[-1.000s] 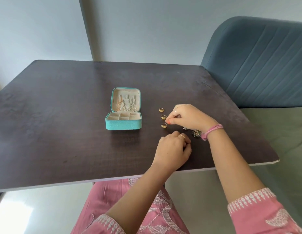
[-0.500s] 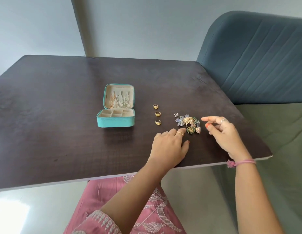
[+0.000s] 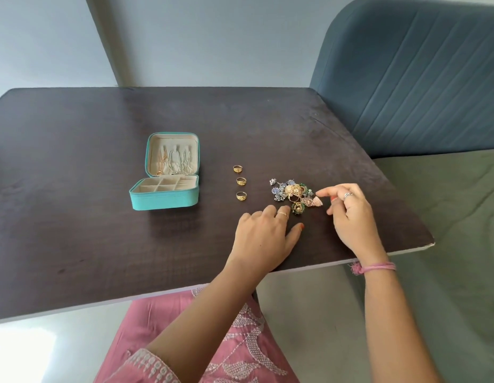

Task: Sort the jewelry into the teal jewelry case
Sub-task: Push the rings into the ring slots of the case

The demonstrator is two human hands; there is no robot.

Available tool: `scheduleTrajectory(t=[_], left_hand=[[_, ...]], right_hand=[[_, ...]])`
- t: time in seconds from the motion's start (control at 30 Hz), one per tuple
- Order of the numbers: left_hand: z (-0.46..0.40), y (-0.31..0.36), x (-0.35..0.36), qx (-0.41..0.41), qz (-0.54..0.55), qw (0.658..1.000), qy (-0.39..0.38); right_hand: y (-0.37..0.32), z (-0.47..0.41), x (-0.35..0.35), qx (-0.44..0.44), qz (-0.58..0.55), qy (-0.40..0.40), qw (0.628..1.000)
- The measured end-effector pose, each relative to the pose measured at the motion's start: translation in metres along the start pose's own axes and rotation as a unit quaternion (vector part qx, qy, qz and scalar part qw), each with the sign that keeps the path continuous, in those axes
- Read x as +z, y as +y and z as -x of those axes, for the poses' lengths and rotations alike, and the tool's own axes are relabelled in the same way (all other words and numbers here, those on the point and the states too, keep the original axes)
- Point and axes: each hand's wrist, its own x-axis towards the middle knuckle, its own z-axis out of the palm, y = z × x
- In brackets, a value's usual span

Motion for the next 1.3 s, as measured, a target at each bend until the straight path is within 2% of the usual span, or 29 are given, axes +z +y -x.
scheduleTrajectory(t=[0.1,0.27,0.43,0.57,0.77,0.83,0.93,1.07,1.17,1.3], left_hand=[[0.000,0.000,-0.001,0.002,-0.003,1.000,0.007],[0.000,-0.001,0.001,0.053,0.005,0.999,0.009],[-0.001,-0.001,0.001,0.052,0.017,0.999,0.002],[-0.001,-0.001,-0.003,0.049,0.023,0.999,-0.009],[-0.002,-0.002,-0.006,0.029,0.050,0.998,-0.020],[-0.003,-0.002,-0.010,0.005,0.101,0.994,-0.031],[-0.006,-0.005,-0.016,-0.074,0.213,0.972,-0.061],[-0.016,-0.005,-0.019,-0.149,0.316,0.936,-0.031],[-0.024,0.000,-0.018,-0.166,0.363,0.917,-0.018],[-0.027,0.000,-0.016,-0.189,0.401,0.896,-0.015]], right_hand=[[-0.001,0.002,0.000,0.004,-0.017,-0.001,1.000],[-0.006,-0.005,-0.003,-0.015,-0.012,-0.018,1.000],[-0.022,-0.030,-0.007,-0.095,0.069,-0.122,0.986],[-0.040,-0.048,-0.004,-0.133,0.197,-0.209,0.949],[-0.044,-0.055,0.001,-0.146,0.236,-0.225,0.934],[-0.039,-0.055,0.001,-0.138,0.208,-0.224,0.942],[-0.030,-0.052,-0.002,-0.120,0.109,-0.201,0.966],[-0.028,-0.042,-0.007,-0.086,-0.017,-0.125,0.988],[-0.033,-0.035,-0.006,-0.063,-0.111,-0.104,0.986],[-0.037,-0.032,-0.006,-0.055,-0.214,-0.128,0.967]])
